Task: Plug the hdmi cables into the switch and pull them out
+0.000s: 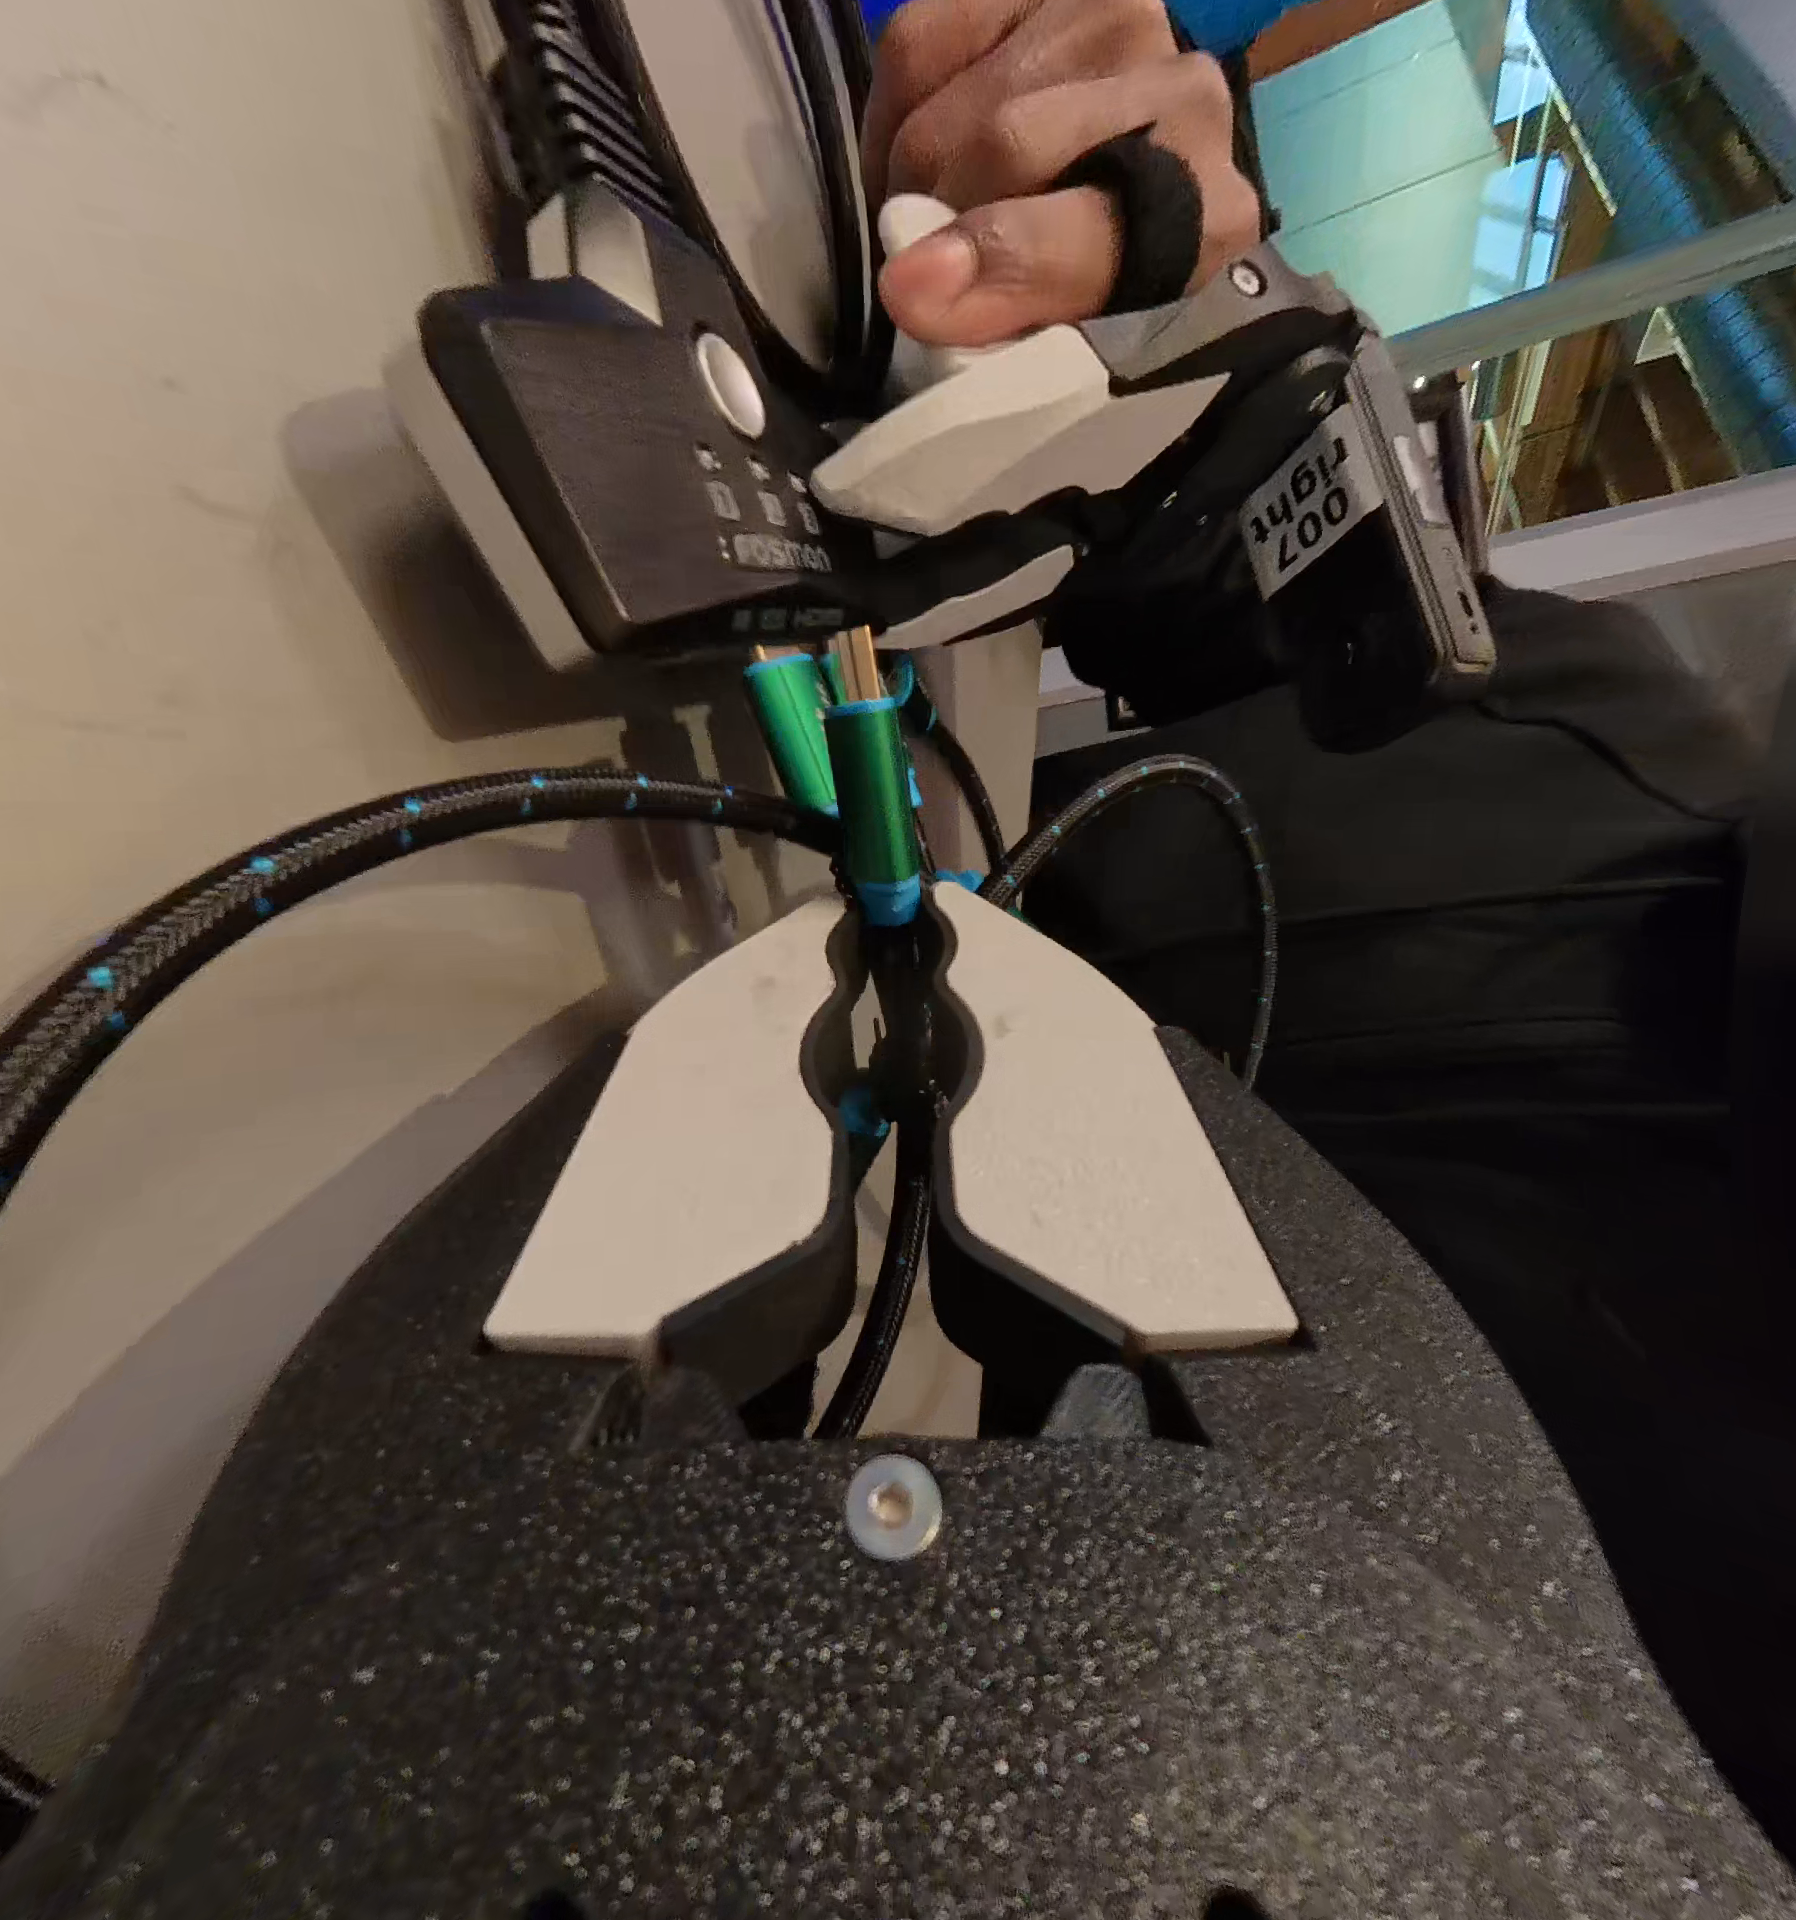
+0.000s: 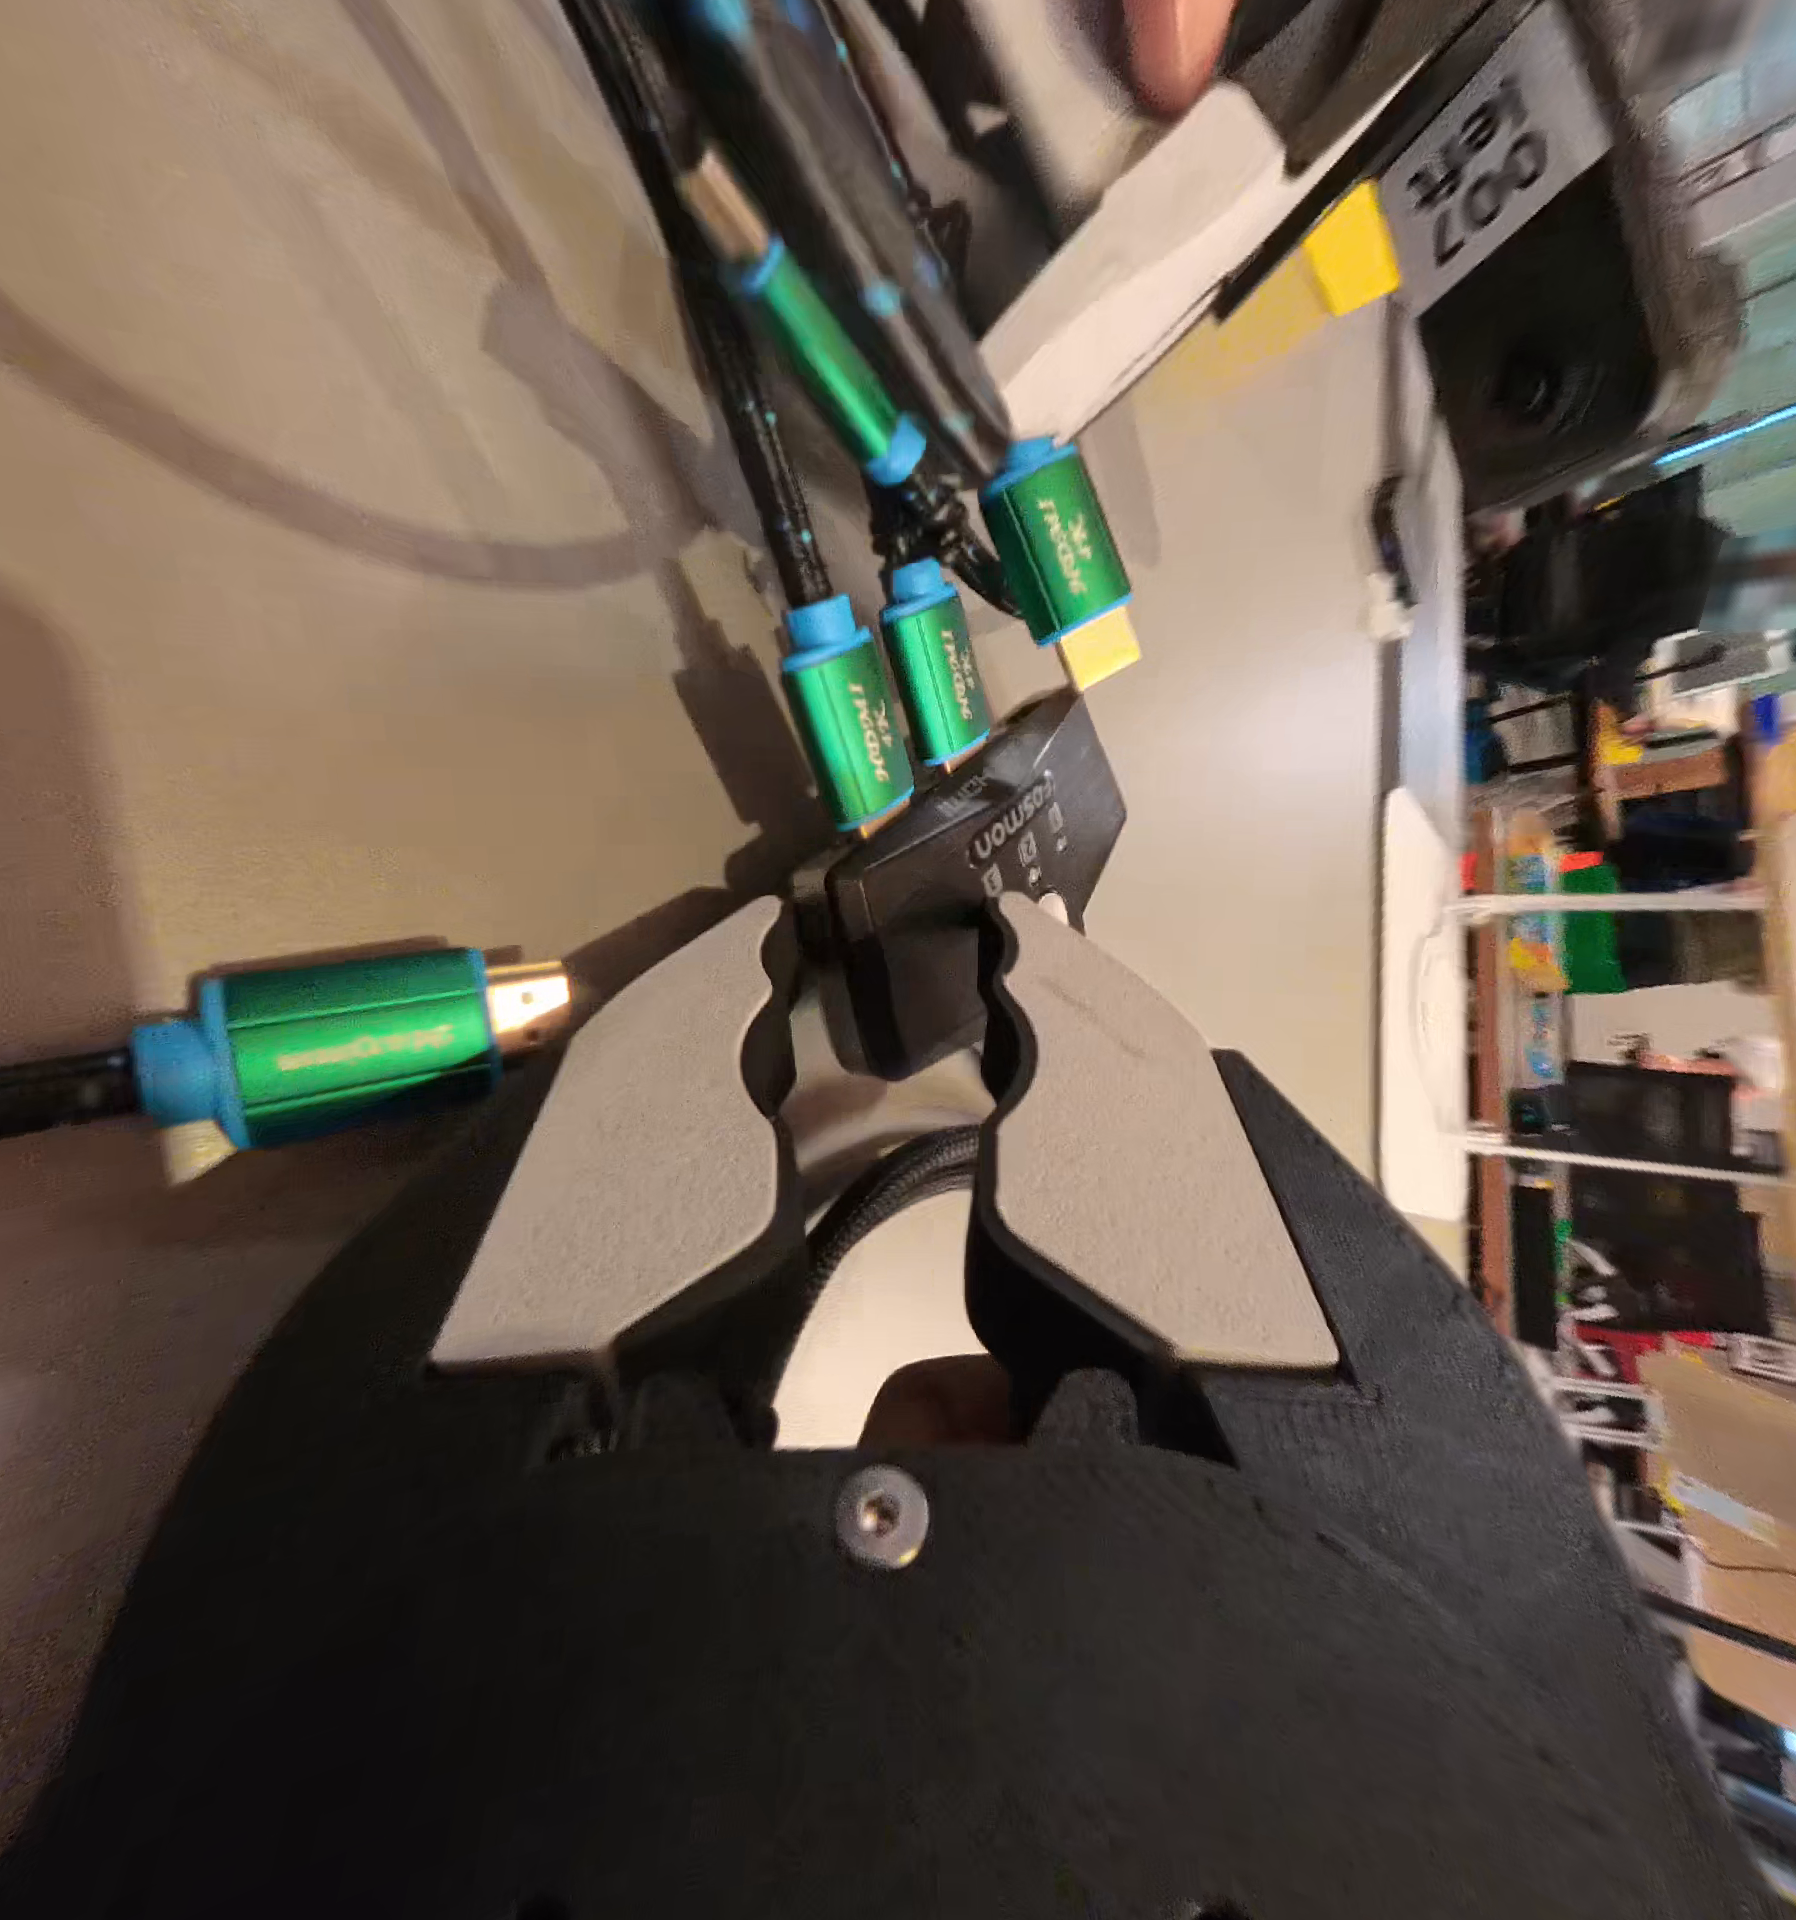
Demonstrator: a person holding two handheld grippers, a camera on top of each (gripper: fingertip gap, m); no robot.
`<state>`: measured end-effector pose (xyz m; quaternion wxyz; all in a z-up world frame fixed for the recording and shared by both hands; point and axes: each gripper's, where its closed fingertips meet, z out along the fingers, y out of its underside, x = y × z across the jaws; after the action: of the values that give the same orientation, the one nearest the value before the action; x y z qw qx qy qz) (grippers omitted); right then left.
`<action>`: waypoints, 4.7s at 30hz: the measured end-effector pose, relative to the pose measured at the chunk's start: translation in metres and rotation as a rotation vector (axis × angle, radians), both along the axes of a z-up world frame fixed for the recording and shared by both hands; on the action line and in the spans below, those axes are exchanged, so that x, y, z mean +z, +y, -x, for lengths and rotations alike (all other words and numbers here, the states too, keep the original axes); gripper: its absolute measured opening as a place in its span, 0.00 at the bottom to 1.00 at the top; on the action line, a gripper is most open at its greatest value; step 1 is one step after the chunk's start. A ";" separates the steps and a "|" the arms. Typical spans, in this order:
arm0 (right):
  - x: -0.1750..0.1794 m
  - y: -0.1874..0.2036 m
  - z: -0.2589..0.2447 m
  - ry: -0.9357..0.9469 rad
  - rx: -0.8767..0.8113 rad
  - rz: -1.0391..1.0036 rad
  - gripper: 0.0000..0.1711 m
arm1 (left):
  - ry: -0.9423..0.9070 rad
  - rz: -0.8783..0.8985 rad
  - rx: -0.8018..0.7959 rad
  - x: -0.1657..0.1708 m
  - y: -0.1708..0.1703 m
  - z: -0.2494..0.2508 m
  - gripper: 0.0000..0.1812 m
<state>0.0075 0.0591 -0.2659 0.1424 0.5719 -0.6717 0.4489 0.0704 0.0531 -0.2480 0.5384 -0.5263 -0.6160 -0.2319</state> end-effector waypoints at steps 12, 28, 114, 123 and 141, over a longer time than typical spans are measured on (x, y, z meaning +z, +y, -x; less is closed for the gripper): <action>0.007 -0.005 0.023 -0.160 -0.049 -0.440 0.48 | -0.013 0.050 -0.031 -0.016 0.004 -0.008 0.05; -0.025 -0.013 0.003 -0.083 0.008 -0.826 0.52 | -0.015 0.291 0.013 -0.025 -0.011 -0.013 0.10; -0.031 -0.039 -0.019 0.019 0.090 -0.835 0.71 | -0.025 0.151 0.030 -0.017 -0.021 -0.033 0.05; -0.018 -0.036 -0.022 0.024 0.006 -0.682 0.53 | -0.011 0.109 0.024 -0.014 -0.021 -0.033 0.05; 0.001 -0.024 -0.029 -0.128 -0.058 -0.384 0.51 | -0.065 -0.050 0.081 -0.001 -0.004 -0.031 0.05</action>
<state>0.0361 0.0351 -0.2647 0.0004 0.5394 -0.7687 0.3437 0.1009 0.0488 -0.2488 0.5400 -0.4794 -0.6480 -0.2421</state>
